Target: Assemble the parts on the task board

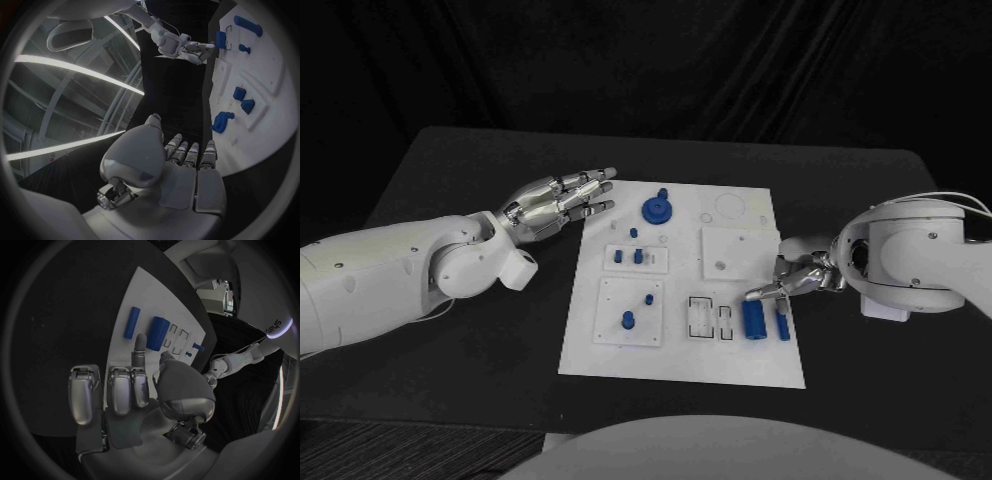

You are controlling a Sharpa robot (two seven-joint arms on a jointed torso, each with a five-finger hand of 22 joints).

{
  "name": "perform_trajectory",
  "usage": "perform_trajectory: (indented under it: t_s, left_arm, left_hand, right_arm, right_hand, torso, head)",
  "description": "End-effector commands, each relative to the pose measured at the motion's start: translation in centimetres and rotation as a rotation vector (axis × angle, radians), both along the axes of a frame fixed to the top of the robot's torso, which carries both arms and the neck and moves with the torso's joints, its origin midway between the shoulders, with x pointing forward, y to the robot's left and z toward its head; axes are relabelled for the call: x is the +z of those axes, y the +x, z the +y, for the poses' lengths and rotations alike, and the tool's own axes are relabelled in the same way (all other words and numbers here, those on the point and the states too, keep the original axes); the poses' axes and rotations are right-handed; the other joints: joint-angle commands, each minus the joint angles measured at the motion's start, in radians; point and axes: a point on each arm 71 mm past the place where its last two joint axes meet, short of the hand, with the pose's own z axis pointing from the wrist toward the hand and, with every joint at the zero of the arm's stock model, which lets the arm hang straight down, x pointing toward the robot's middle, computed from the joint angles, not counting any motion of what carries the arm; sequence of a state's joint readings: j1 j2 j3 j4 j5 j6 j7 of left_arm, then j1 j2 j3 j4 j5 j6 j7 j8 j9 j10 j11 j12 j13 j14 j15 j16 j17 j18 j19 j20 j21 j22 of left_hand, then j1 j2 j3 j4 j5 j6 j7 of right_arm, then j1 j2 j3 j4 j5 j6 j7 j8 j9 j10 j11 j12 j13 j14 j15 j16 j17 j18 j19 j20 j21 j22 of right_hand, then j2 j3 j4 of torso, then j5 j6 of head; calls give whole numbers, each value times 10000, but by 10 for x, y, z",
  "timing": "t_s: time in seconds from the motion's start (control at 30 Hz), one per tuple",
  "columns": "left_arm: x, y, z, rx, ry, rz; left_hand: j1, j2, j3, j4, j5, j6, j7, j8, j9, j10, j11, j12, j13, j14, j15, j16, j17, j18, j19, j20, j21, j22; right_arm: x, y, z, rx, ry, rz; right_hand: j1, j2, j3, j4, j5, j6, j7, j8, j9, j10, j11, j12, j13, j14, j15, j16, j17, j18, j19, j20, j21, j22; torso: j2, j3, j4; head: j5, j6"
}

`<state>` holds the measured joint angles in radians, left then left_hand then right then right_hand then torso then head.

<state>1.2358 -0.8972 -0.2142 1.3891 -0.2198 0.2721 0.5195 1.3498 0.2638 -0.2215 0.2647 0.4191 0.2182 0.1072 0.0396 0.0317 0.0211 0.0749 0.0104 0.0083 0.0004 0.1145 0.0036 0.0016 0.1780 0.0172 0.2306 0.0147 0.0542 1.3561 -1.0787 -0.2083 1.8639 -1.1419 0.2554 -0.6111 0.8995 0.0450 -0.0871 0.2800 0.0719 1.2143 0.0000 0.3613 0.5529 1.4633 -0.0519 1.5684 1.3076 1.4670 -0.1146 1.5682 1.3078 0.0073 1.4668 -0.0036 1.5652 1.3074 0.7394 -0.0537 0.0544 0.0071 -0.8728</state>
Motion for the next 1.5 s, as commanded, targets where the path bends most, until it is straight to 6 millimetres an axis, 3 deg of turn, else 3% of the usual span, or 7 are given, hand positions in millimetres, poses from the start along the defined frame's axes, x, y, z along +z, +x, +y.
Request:
perform_trajectory:
  t_s: [0.03,0.53,0.87,1.03,1.33,1.37,1.5]
  left_arm:
    - [0,-1,-1,-112,-149,-22]
    - [-1,-2,-1,-186,-108,70]
    - [-1,-2,-2,-256,-108,125]
    - [-2,-2,-2,-264,-96,146]
    - [-2,-2,-2,-298,-105,168]
    - [-2,-2,-2,-301,-107,169]
    - [-2,-2,-3,-310,-110,175]
  left_hand:
    - [37,43,30,-15,56,8,-3,64,6,14,82,58,10,-4,67,-36,-16,-14,-3,75,-23,20]
    - [34,49,31,-13,52,-1,8,62,5,27,106,67,16,-4,66,-36,-16,-2,4,73,-17,39]
    - [13,61,24,-2,45,-1,48,64,6,60,207,91,28,-4,49,-36,-16,28,17,52,-9,61]
    - [9,62,23,0,46,11,61,68,8,68,226,97,31,-4,45,-36,-16,34,19,44,-8,62]
    - [7,63,21,-1,47,16,71,71,9,78,246,104,34,-4,40,-36,-16,36,24,35,-4,73]
    - [7,63,21,-1,47,16,71,71,9,78,246,104,34,-4,40,-36,-16,36,24,35,-4,73]
    - [6,65,22,-2,48,23,82,73,10,84,262,108,36,-4,38,-36,-16,38,27,29,-3,76]
  right_arm:
    - [0,0,0,-344,173,-193]
    - [-8,-3,6,-280,146,-16]
    - [-18,-6,12,-161,144,232]
    - [-20,-6,15,-86,153,286]
    - [-22,-7,19,82,86,431]
    - [-22,-7,19,89,108,424]
    - [-22,-7,19,13,277,357]
  right_hand:
    - [-60,-21,-67,-16,-31,-181,0,165,519,1075,-76,24,2632,1038,-84,25,2630,-73,1040,-56,56,2634]
    - [141,-183,-117,-116,-82,-744,66,66,1200,1075,-49,24,2632,1038,25,25,2630,-65,1024,21,30,2624]
    - [357,-440,-68,-216,-109,-1462,352,-619,1213,1075,175,24,2632,1038,232,25,2630,-54,1002,208,-6,2609]
    - [578,-536,35,-334,-70,-1522,407,-759,1214,1075,234,24,2632,1038,291,25,2630,-51,996,270,-17,2605]
    - [2195,-562,701,-1526,2424,-1496,395,-1116,1323,1075,241,24,2632,1038,306,25,2630,-32,959,320,-77,2580]
    - [2496,-529,891,-1751,3091,-1469,363,-1164,1337,1075,211,24,2632,1038,275,25,2630,-29,955,294,-85,2577]
    - [2911,-510,1299,-2135,4153,-1410,310,-1270,1361,1075,150,24,2632,1038,231,25,2630,-22,939,247,-111,2567]
  torso:
    - [3,-2,2]
    - [14,-1,-5]
    - [3,1,11]
    - [-2,-2,9]
    - [-1,7,10]
    - [-3,4,13]
    - [-1,-2,18]
  head:
    - [1,2]
    - [29,2]
    - [77,2]
    - [83,2]
    - [100,2]
    - [98,2]
    - [105,2]
